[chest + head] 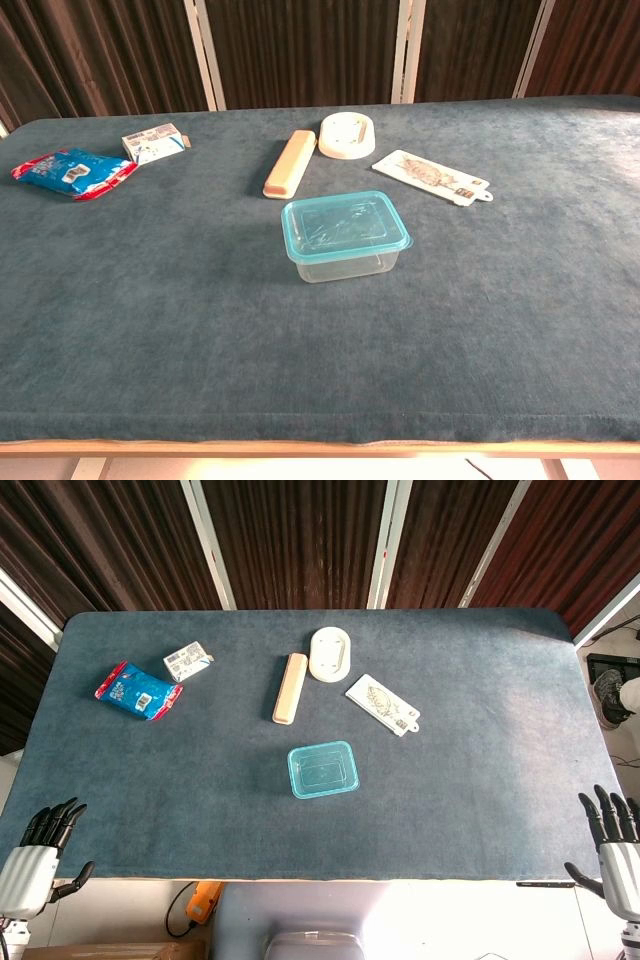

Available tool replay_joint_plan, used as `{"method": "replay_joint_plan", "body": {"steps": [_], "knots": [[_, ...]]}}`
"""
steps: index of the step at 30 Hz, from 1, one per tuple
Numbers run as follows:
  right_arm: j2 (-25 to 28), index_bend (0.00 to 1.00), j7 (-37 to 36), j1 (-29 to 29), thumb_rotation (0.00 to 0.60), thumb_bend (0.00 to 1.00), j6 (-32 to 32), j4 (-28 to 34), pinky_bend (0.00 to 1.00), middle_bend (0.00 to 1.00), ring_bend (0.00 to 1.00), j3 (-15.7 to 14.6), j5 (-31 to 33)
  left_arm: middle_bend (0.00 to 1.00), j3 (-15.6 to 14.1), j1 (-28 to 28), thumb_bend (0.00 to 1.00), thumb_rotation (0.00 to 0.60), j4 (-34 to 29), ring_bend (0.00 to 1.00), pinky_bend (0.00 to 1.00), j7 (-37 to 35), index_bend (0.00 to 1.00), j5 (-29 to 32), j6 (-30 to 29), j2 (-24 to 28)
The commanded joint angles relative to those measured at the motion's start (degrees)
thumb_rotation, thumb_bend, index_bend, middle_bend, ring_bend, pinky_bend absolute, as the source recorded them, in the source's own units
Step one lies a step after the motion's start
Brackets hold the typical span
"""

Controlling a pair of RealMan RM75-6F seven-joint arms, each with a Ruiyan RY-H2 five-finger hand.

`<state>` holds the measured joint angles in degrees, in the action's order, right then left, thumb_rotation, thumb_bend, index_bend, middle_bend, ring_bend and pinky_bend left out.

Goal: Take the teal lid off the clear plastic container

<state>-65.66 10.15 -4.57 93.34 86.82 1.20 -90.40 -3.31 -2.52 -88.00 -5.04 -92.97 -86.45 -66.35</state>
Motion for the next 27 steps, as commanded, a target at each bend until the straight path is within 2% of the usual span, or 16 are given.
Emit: {"method": "replay_joint_plan", "body": {"steps": [1, 5, 9, 14, 17, 21, 27], "knots": [[0.0, 0.00, 0.2, 0.1, 0.600, 0.08, -0.3, 0.0, 0.00, 0.00, 0.00, -0.1, 0.0, 0.00, -0.2, -0.5, 0.28, 0.600, 0.4, 0.00, 0.01, -1.1, 0.00, -0.9, 0.2, -0.6], [0.0, 0.00, 0.5, 0.2, 0.600, 0.08, -0.5, 0.2, 0.00, 0.00, 0.00, -0.2, -0.1, 0.00, -0.8, -2.8, 0.26, 0.600, 2.2, 0.00, 0.01, -5.1, 0.00, -4.5, 1.8, -3.0], [0.0, 0.00, 1.3, 0.5, 0.600, 0.08, -0.7, 0.7, 0.00, 0.00, 0.00, 0.0, 0.0, 0.00, -0.7, -7.7, 0.23, 0.600, 2.0, 0.00, 0.01, -9.3, 0.00, -8.7, 5.5, -6.8], [0.4, 0.00, 2.3, 1.5, 0.600, 0.08, -2.5, 1.4, 0.00, 0.00, 0.00, 0.7, 1.2, 0.00, 1.8, -13.5, 0.22, 0.600, -2.9, 0.00, 0.00, -3.8, 0.00, -9.3, 12.1, -11.8], [0.9, 0.00, 2.6, 2.0, 0.600, 0.08, -3.4, 1.7, 0.00, 0.00, 0.00, 1.1, 2.0, 0.00, 4.7, -16.7, 0.23, 0.600, -5.0, 0.00, 0.00, 0.8, 0.00, -7.4, 15.7, -16.3], [1.8, 0.00, 2.0, 2.3, 0.600, 0.08, -4.0, 2.0, 0.00, 0.00, 0.00, 1.5, 3.0, 0.00, 9.1, -21.0, 0.23, 0.600, -6.1, 0.00, 0.00, 6.6, 0.00, -1.6, 21.5, -22.7], [2.9, 0.00, 0.9, 2.7, 0.600, 0.08, -5.1, 1.9, 0.00, 0.00, 0.00, 1.5, 3.7, 0.00, 15.3, -26.4, 0.21, 0.582, -3.2, 0.00, 0.00, 15.1, 0.00, 8.0, 26.7, -31.0]]}}
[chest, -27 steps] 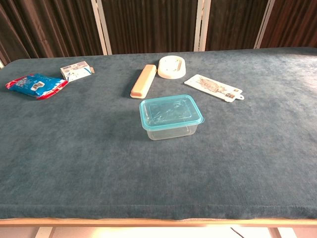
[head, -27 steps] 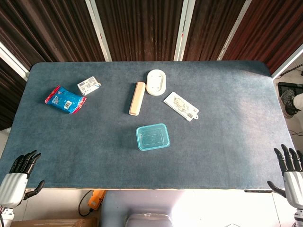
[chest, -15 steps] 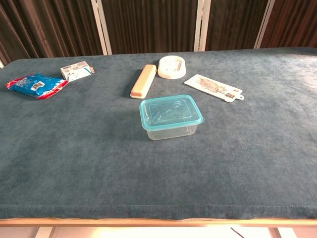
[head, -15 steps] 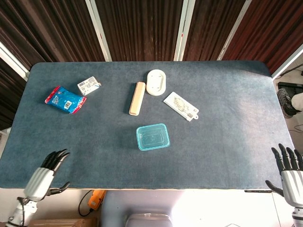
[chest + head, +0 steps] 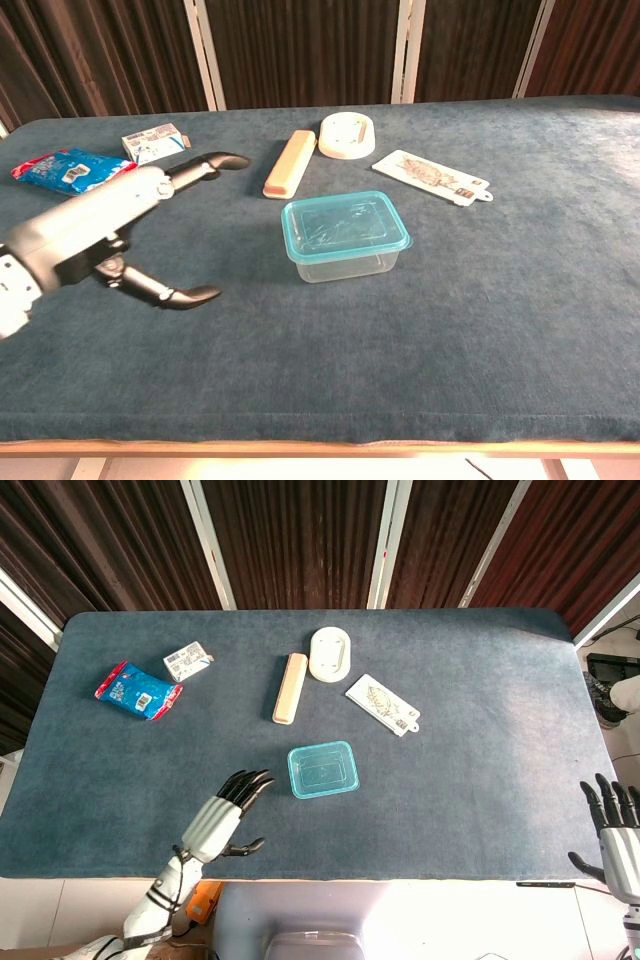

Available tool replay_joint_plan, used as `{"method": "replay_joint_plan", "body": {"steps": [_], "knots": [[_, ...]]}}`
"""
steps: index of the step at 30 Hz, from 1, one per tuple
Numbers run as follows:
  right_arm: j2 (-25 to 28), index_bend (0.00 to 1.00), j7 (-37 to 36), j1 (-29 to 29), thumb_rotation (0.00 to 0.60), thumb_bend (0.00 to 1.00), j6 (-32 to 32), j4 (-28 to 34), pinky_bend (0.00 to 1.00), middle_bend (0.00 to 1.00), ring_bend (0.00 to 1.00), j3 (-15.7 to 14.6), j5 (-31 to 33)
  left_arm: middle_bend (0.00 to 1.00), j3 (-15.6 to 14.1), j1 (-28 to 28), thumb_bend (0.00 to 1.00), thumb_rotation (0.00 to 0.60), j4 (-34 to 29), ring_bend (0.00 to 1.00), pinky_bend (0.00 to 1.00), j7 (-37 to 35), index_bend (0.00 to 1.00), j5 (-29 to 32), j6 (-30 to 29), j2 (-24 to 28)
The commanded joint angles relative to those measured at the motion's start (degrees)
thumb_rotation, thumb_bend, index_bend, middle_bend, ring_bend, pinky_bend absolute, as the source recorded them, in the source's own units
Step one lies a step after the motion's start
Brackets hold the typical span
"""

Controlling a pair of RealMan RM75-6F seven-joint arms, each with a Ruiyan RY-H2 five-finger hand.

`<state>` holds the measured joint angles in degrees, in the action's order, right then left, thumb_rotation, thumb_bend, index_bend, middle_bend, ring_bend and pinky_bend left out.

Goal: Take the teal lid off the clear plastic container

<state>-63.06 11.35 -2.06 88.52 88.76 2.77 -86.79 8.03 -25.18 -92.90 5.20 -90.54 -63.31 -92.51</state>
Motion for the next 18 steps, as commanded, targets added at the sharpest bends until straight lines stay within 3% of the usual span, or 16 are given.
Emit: {"method": "replay_joint_plan", "body": {"steps": [1, 12, 18], "knots": [[0.5, 0.00, -0.5, 0.2, 0.600, 0.08, -0.4, 0.0, 0.00, 0.00, 0.00, -0.1, 0.1, 0.00, 4.6, -4.5, 0.21, 0.579, 2.3, 0.00, 0.00, 6.5, 0.00, 6.9, 4.1, -5.8], [1.6, 0.00, -2.9, -0.1, 0.600, 0.08, 0.1, 0.4, 0.00, 0.00, 0.00, -0.7, -0.5, 0.00, 10.0, -12.2, 0.21, 0.559, 10.9, 0.00, 0.00, 15.3, 0.00, 21.1, 9.3, -13.9], [2.1, 0.00, -4.0, -0.2, 0.600, 0.08, 0.3, 0.1, 0.00, 0.00, 0.00, -0.6, -0.3, 0.00, 11.6, -15.4, 0.21, 0.558, 15.1, 0.00, 0.00, 18.0, 0.00, 25.8, 9.4, -17.2]]}}
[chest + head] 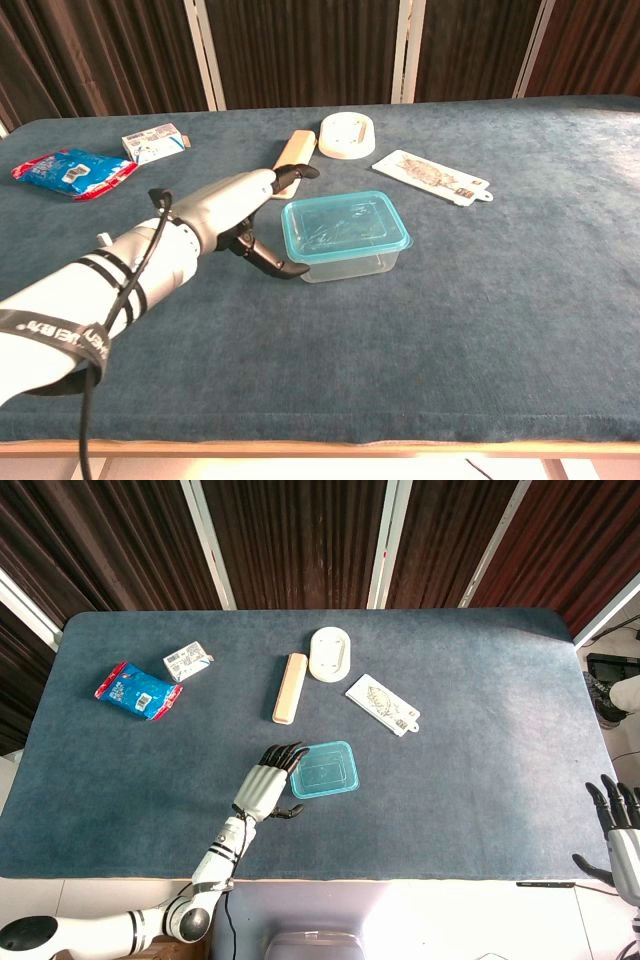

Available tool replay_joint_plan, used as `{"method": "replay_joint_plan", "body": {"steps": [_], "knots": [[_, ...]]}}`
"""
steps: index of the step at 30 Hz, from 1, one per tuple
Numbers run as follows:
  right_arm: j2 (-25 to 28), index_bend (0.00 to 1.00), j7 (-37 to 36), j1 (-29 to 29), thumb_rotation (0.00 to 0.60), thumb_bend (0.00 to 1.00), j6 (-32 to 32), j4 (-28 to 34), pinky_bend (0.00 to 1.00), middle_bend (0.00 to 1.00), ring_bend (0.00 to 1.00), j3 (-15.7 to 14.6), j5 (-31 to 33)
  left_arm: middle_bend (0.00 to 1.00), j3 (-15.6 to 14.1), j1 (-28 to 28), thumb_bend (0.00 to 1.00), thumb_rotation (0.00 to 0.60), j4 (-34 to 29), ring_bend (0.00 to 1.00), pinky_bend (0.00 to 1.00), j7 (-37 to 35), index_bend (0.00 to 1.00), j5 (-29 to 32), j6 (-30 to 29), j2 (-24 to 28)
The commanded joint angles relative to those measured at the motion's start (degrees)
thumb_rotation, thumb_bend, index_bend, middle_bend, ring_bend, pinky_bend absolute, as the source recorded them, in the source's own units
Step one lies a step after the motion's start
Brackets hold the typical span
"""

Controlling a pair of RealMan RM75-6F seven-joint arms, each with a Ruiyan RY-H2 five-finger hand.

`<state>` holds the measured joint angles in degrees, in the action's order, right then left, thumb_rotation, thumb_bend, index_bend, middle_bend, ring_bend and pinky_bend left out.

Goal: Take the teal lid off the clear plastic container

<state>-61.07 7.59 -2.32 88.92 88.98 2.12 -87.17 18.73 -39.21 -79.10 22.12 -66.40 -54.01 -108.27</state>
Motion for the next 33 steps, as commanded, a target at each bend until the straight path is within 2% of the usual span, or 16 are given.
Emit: {"method": "replay_joint_plan", "body": {"steps": [1, 9, 19, 26, 31, 33], "knots": [[0.2, 0.00, -0.4, 0.1, 0.600, 0.08, -0.2, -0.2, 0.00, 0.00, 0.00, 0.0, 0.2, 0.00, 1.1, -1.6, 0.20, 0.556, 1.5, 0.00, 0.00, 1.2, 0.00, 2.5, 0.1, -1.8], [0.7, 0.00, -2.6, 0.3, 0.600, 0.08, -1.0, -1.2, 0.00, 0.00, 0.00, -0.4, 0.0, 0.00, 1.1, -4.3, 0.20, 0.561, 3.5, 0.00, 0.00, 3.4, 0.00, 6.8, 0.5, -3.4], [1.1, 0.00, -4.9, -0.1, 0.600, 0.08, -0.8, -2.6, 0.00, 0.00, 0.00, -0.4, 0.6, 0.00, 1.9, -7.5, 0.20, 0.556, 8.7, 0.00, 0.00, 2.8, 0.00, 8.7, -0.1, -6.6], [1.2, 0.00, -6.1, -0.3, 0.600, 0.08, -0.7, -3.5, 0.00, 0.00, 0.00, -0.4, 0.9, 0.00, 2.8, -9.3, 0.21, 0.556, 9.5, 0.00, 0.00, 3.4, 0.00, 13.0, 2.6, -6.2], [1.2, 0.00, -6.3, -0.4, 0.600, 0.08, -0.6, -3.8, 0.00, 0.00, 0.00, -0.5, 0.8, 0.00, 2.4, -10.3, 0.22, 0.542, 10.2, 0.00, 0.00, 4.0, 0.00, 14.2, 2.8, -6.2], [1.2, 0.00, -6.3, -0.4, 0.600, 0.08, -0.6, -3.9, 0.00, 0.00, 0.00, -0.5, 0.8, 0.00, 2.0, -10.6, 0.22, 0.566, 10.6, 0.00, 0.00, 4.1, 0.00, 14.4, 2.8, -6.3]]}}
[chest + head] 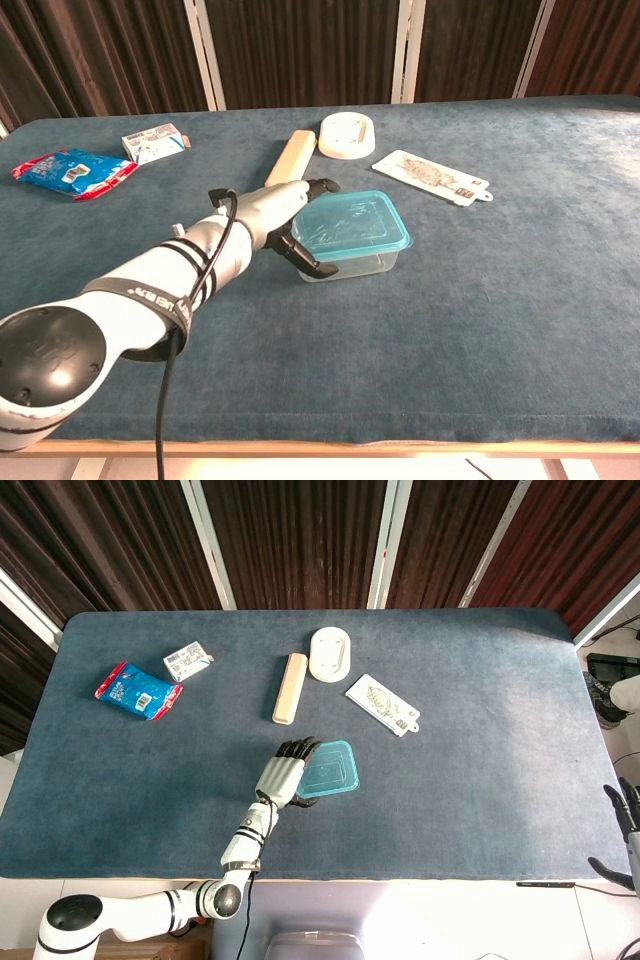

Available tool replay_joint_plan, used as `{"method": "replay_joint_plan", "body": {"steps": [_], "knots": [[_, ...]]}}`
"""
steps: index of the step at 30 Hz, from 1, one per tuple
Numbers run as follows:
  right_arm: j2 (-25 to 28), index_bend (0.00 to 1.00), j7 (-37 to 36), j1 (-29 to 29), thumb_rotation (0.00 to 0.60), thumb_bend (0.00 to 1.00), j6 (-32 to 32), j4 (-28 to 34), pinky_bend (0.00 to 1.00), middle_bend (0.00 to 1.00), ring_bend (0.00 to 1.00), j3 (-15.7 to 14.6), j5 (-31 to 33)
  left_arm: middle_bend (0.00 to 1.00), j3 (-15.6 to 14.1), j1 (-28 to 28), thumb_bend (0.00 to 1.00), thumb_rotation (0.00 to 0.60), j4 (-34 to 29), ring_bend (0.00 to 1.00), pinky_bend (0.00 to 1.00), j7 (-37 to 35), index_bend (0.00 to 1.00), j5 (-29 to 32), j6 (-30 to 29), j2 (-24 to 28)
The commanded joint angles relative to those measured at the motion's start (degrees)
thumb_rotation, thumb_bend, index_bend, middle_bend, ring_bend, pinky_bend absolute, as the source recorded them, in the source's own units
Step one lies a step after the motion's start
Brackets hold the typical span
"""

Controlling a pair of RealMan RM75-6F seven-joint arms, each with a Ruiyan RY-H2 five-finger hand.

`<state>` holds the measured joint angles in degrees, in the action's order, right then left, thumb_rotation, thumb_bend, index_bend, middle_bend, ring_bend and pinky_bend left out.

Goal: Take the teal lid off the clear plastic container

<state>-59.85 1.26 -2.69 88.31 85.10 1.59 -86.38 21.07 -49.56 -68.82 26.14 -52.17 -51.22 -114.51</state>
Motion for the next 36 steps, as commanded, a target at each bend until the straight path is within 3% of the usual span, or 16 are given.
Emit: {"method": "replay_joint_plan", "body": {"steps": [1, 5, 8, 11, 14, 17, 27, 32, 36], "knots": [[0.0, 0.00, 0.0, 0.0, 0.600, 0.08, 0.0, -0.1, 0.00, 0.00, 0.00, 0.0, 0.0, 0.00, -0.4, -0.2, 0.22, 0.571, 0.4, 0.00, 0.01, 0.0, 0.00, 0.2, 0.1, 0.0], [-0.1, 0.00, 0.0, 0.0, 0.600, 0.08, 0.0, -0.1, 0.00, 0.00, 0.00, 0.0, -0.1, 0.03, -0.6, -0.3, 0.23, 0.598, 0.6, 0.07, 0.06, -0.2, 0.00, 0.5, 0.4, 0.0], [-0.1, 0.00, 0.2, 0.2, 0.600, 0.08, -0.3, 0.0, 0.00, 0.00, 0.00, -0.1, -0.3, 0.16, -1.0, -0.3, 0.25, 0.600, 1.4, 0.26, 0.18, -2.2, 0.00, -0.3, 0.6, -0.1], [-0.1, 0.00, 1.2, 0.7, 0.600, 0.08, -0.7, 0.8, 0.00, 0.00, 0.00, -0.2, -0.7, 0.33, -1.4, 0.4, 0.28, 0.600, 3.2, 0.39, 0.30, -8.8, 0.00, -4.9, -0.7, -1.1], [0.0, 0.00, 2.4, 1.1, 0.600, 0.08, -0.9, 1.6, 0.00, 0.00, 0.00, -0.2, -1.3, 0.46, -2.5, 1.1, 0.33, 0.600, 5.4, 0.49, 0.41, -14.7, 0.01, -8.9, -1.5, -1.7], [0.2, 0.00, 3.9, 1.6, 0.600, 0.08, -1.4, 2.8, 0.00, 0.00, 0.00, -0.3, -1.7, 0.54, -3.7, 2.0, 0.36, 0.600, 6.9, 0.55, 0.48, -20.0, 0.07, -12.4, -2.6, -2.0], [-1.1, 0.00, 8.9, 7.4, 0.600, 0.08, -6.9, 5.3, 0.00, 0.00, 0.00, 0.5, -5.1, 0.58, -11.6, 4.9, 0.40, 0.600, 8.4, 0.57, 0.52, -32.4, 0.11, -26.6, -8.9, 0.7], [-5.4, 0.00, 10.6, 14.7, 0.600, 0.08, -13.0, 2.8, 0.00, 0.00, 0.00, 1.4, -9.9, 0.58, -14.3, 5.5, 0.40, 0.600, 8.8, 0.57, 0.53, -32.8, 0.11, -30.3, -10.5, 1.3], [-10.3, 0.01, 7.7, 20.1, 0.600, 0.13, -16.4, -2.0, 0.00, 0.00, 0.00, 1.8, -13.3, 0.59, -15.4, 5.8, 0.40, 0.600, 9.3, 0.57, 0.54, -31.5, 0.10, -31.8, -11.3, 1.0]]}}
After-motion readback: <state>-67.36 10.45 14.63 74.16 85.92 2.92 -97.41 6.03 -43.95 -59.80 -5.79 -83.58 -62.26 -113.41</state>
